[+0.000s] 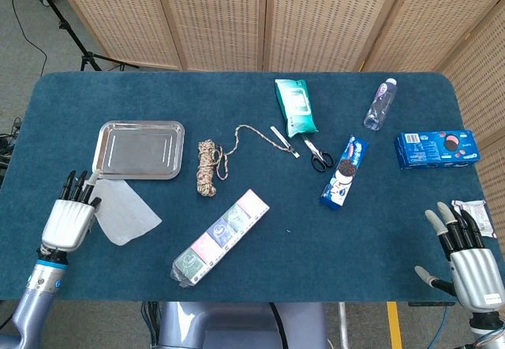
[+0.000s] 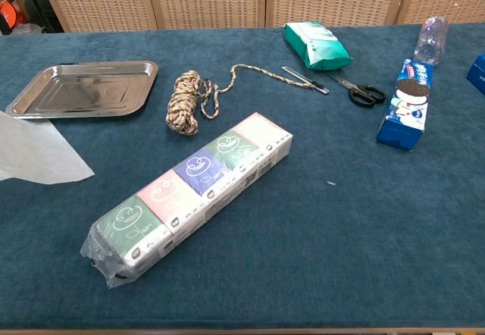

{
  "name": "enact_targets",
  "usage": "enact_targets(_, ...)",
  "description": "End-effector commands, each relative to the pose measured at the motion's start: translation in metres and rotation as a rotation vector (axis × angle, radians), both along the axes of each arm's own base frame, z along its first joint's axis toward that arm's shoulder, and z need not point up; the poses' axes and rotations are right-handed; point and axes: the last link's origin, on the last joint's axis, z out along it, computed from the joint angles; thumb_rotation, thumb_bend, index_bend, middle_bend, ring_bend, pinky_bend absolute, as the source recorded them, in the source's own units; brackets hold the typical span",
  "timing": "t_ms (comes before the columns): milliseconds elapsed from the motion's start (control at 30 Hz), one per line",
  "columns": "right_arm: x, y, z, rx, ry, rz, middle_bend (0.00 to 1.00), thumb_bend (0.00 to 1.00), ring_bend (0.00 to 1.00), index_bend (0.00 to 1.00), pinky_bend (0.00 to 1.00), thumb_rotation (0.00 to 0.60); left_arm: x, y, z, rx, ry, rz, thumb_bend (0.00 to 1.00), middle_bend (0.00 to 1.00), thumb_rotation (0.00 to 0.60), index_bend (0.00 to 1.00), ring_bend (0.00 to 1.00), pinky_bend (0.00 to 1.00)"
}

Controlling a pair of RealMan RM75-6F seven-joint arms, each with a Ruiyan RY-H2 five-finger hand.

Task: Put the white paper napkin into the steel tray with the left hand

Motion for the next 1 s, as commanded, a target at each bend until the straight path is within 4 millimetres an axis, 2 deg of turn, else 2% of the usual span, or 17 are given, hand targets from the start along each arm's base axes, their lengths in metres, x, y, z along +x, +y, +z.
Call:
enact_targets(33, 0.0, 0.0, 0.0, 0.001, 0.0, 0.0, 0.0, 0.0, 0.0, 0.0, 0.0, 0.6, 0.002, 0.011, 0.009, 0.051, -0.019, -0.003, 0.44, 0.0, 0.6, 0.78, 0.0, 0.0)
enact_targets(433, 0.0, -0.001, 0.0, 0.003, -0.001, -0.001, 0.0, 0.0, 0.0, 0.0, 0.0, 0.6, 0.009, 0.043, 0.016, 0.155, -0.066, 0.016, 0.44, 0.0, 0.6, 0.81, 0.0, 0.0)
enact_targets(633, -0.001, -0.001, 0.0, 0.005, -0.001, -0.002, 0.0, 0.0, 0.0, 0.0, 0.0, 0.6, 0.018, 0.062, 0.03, 0.221, -0.087, 0.018, 0.44, 0.0, 0.6, 0.82, 0.0, 0.0)
enact_targets(833, 0.0, -0.001, 0.0, 0.005, 0.0, -0.001, 0.0, 0.0, 0.0, 0.0, 0.0, 0.6, 0.029, 0.072, 0.039, 0.258, -0.081, -0.005, 0.44, 0.0, 0.6, 0.83, 0.0, 0.0)
enact_targets(1000, 0.0, 0.0, 0.0, 0.006, 0.001, 0.001, 0.0, 0.0, 0.0, 0.0, 0.0, 0.6, 0.03, 0.078, 0.036, 0.27, -0.075, 0.016, 0.44, 0.0, 0.6, 0.83, 0.0, 0.0)
